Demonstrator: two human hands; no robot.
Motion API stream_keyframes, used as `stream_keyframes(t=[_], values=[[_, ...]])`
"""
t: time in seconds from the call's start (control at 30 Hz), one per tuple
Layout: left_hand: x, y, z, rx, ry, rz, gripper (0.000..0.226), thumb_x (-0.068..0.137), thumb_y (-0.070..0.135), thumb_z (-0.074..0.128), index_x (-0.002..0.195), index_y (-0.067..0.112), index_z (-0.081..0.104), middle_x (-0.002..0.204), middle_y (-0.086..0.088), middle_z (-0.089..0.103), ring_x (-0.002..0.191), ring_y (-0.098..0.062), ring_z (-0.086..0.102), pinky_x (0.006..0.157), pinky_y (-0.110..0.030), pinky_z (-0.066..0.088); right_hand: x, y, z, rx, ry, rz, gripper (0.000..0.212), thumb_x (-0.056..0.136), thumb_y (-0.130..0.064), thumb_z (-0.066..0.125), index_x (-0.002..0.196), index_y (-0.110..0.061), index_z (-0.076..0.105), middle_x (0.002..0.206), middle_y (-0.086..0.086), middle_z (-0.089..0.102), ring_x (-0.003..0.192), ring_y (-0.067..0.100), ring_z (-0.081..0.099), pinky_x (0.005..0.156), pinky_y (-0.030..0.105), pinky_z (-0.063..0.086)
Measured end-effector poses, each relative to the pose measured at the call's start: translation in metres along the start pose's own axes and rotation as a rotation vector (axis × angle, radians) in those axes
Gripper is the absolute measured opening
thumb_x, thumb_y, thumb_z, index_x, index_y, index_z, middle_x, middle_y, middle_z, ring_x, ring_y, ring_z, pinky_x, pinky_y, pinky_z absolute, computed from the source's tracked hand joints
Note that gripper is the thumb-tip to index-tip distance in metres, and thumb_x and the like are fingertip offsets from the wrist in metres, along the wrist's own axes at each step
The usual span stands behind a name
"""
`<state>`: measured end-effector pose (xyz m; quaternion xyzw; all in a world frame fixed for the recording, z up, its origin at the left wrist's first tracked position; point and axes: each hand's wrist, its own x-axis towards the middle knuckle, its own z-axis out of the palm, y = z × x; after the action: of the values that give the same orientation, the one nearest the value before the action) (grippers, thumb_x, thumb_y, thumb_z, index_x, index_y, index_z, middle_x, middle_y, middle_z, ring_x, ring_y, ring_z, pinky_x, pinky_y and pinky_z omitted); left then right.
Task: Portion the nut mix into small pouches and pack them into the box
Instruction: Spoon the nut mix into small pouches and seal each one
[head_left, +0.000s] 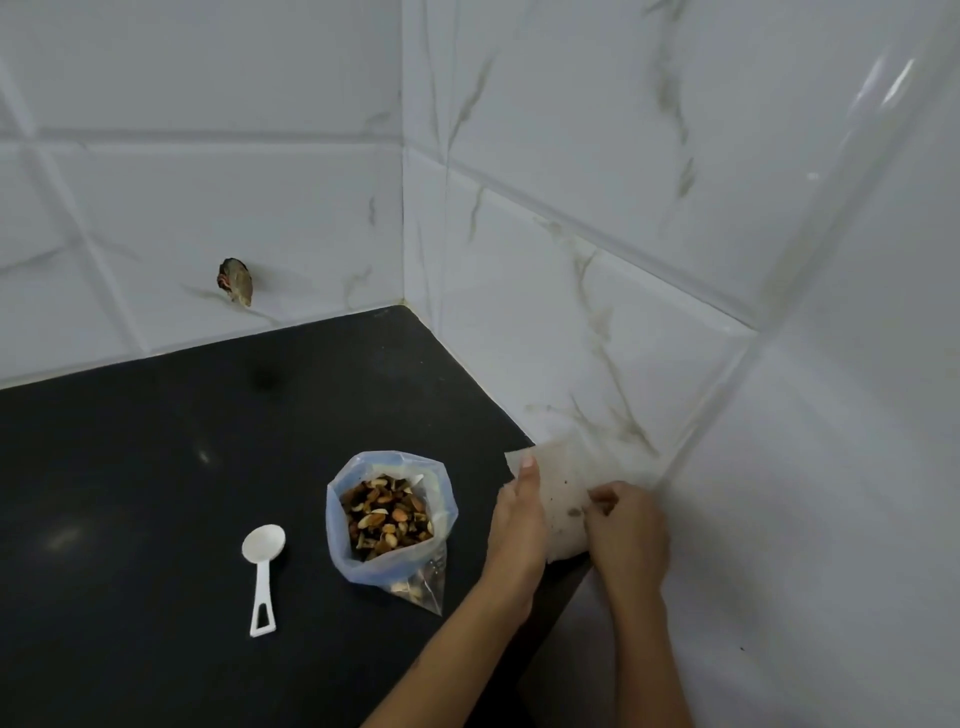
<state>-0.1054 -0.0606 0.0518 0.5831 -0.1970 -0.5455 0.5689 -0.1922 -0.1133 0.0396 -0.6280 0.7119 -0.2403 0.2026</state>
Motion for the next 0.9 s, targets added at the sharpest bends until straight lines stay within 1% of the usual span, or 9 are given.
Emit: stream_keyframes(t=[0.07,0.17,0.27,0.37,0.43,0.57,0.63,0.77,0.9], values=[[-0.004,0.008,-0.016,0.007,0.058,0.121,0.046,0.094,0.051,0.048,0.129,0.022,0.046,0.118,0.003,0.062,0.107,-0.009,0.059,0.085,-0.024,0.047,-0.001,-0.016,-0.005,0.133,0.016,-0.096,0.015,0.088,-0.012,0.061,0.1,-0.016,0.068,0.101,0.001,0.069,0.086,0.014,0.06,0.07,0.02,0.037],[-0.015,0.03,-0.05,0.006,0.152,0.364,0.053,0.083,0.031,0.071,0.129,0.022,0.045,0.107,0.004,0.066,0.097,-0.003,0.063,0.077,-0.017,0.05,-0.01,-0.049,-0.008,0.433,-0.082,-0.207,0.015,0.086,-0.008,0.063,0.084,-0.023,0.066,0.086,-0.004,0.069,0.082,0.012,0.063,0.072,0.023,0.046],[-0.02,0.046,-0.099,0.089,0.226,0.508,0.073,0.063,0.034,0.087,0.126,0.023,0.051,0.109,0.005,0.067,0.101,-0.005,0.064,0.091,-0.032,0.053,-0.03,-0.087,0.004,0.644,-0.333,-0.251,0.016,0.087,-0.007,0.063,0.084,-0.023,0.066,0.084,-0.005,0.068,0.084,0.012,0.066,0.072,0.024,0.053],[-0.027,0.057,-0.152,0.12,0.195,0.544,0.091,0.047,0.044,0.089,0.128,0.029,0.05,0.118,0.007,0.064,0.107,-0.005,0.063,0.092,-0.033,0.054,-0.056,-0.125,0.028,0.643,-0.56,-0.319,0.016,0.086,-0.008,0.062,0.086,-0.023,0.067,0.086,-0.006,0.069,0.085,0.007,0.066,0.072,0.022,0.052],[-0.035,0.062,-0.183,0.145,0.159,0.584,0.085,0.051,0.035,0.089,0.127,0.028,0.052,0.118,0.004,0.063,0.107,-0.012,0.064,0.085,-0.031,0.057,-0.073,-0.147,0.045,0.575,-0.673,-0.382,0.014,0.086,-0.011,0.062,0.087,-0.023,0.068,0.086,-0.007,0.07,0.084,0.006,0.066,0.069,0.019,0.05],[-0.051,0.066,-0.236,0.212,0.288,0.679,0.067,0.056,0.028,0.086,0.117,0.023,0.059,0.106,0.001,0.067,0.097,-0.017,0.067,0.077,-0.029,0.057,-0.113,-0.184,0.08,0.572,-0.89,-0.458,0.018,0.086,-0.002,0.06,0.086,-0.016,0.07,0.081,0.001,0.073,0.081,0.015,0.07,0.067,0.023,0.054],[-0.056,0.064,-0.255,0.253,0.355,0.702,0.06,0.059,0.029,0.084,0.113,0.023,0.06,0.1,0.005,0.068,0.095,-0.014,0.067,0.079,-0.027,0.055,-0.128,-0.194,0.094,0.556,-0.889,-0.451,0.02,0.086,-0.001,0.059,0.091,-0.017,0.069,0.083,0.002,0.073,0.082,0.016,0.07,0.071,0.026,0.056],[-0.065,0.06,-0.288,0.475,0.495,0.734,0.062,0.065,0.025,0.084,0.119,0.027,0.054,0.108,0.02,0.062,0.108,-0.003,0.06,0.089,-0.015,0.047,-0.152,-0.216,0.102,0.747,-0.617,-0.359,0.008,0.089,-0.02,0.062,0.097,-0.018,0.063,0.086,0.0,0.069,0.076,0.011,0.067,0.068,0.027,0.056],[-0.068,0.057,-0.311,0.623,0.54,0.75,0.066,0.068,0.024,0.084,0.125,0.025,0.05,0.117,0.018,0.058,0.112,0.003,0.054,0.093,-0.01,0.042,-0.173,-0.234,0.089,0.743,-0.692,-0.482,0.011,0.081,-0.031,0.07,0.083,-0.021,0.066,0.078,-0.003,0.07,0.073,0.006,0.067,0.066,0.023,0.055]])
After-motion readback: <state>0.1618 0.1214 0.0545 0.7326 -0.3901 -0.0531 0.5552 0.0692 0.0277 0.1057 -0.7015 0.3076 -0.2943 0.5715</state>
